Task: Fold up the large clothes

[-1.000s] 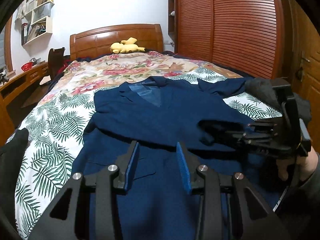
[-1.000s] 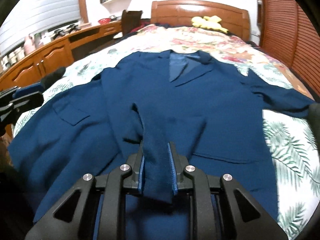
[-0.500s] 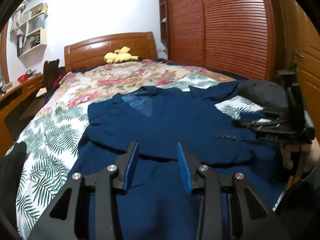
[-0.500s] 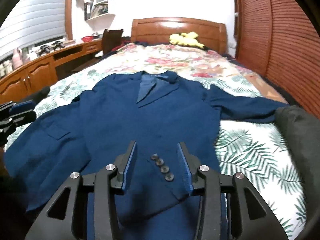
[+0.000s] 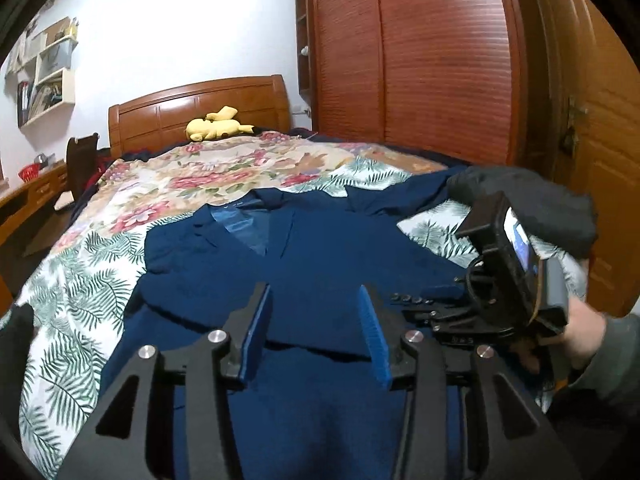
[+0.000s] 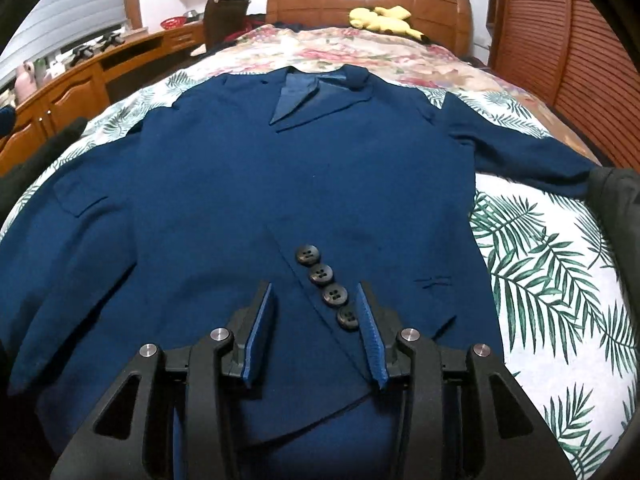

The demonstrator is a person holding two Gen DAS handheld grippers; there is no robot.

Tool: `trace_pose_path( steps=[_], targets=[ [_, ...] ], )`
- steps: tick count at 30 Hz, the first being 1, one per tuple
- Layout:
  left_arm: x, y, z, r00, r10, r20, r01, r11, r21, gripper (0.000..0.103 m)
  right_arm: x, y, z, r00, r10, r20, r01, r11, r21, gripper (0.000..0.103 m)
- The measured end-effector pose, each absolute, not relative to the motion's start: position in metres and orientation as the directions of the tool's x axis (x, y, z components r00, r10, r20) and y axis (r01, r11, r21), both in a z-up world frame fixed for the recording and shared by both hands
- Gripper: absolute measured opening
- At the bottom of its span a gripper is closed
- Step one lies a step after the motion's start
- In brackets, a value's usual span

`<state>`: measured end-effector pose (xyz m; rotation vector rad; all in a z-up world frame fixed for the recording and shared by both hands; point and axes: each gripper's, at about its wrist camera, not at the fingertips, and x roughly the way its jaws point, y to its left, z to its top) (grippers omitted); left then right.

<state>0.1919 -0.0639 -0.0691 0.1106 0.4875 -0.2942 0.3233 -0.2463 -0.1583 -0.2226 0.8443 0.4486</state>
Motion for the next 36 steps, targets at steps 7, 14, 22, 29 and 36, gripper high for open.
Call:
trace_pose_path(
  steps=[7, 14, 22, 29, 36],
  targets=[
    [0.221, -0.070, -0.079, 0.829, -0.265, -0.492, 0.316, 0.948, 0.023, 0.043, 0.320, -0.251, -0.157, 0.577, 0.316, -0.753, -0.469, 0.883, 0.012, 0.043],
    [0.260, -0.065, -0.091, 0.819, -0.283, -0.500, 0.313, 0.949, -0.025, 0.043, 0.316, -0.258, -0.154, 0.606, 0.325, -0.726, -0.444, 0.896, 0.031, 0.043],
    [0.284, -0.055, -0.124, 0.798, -0.283, -0.533, 0.285, 0.955, -0.080, 0.043, 0.311, -0.257, -0.153, 0.620, 0.331, -0.711, -0.450, 0.893, 0.023, 0.043],
    [0.280, -0.053, -0.127, 0.807, -0.297, -0.510, 0.295, 0.951, -0.087, 0.043, 0.309, -0.265, -0.142, 0.626, 0.360, -0.692, -0.447, 0.892, 0.059, 0.043],
    [0.277, -0.054, -0.127, 0.818, -0.301, -0.490, 0.302, 0.950, -0.079, 0.043, 0.321, -0.297, -0.095, 0.716, 0.321, -0.619, -0.384, 0.923, 0.034, 0.059]
  ],
)
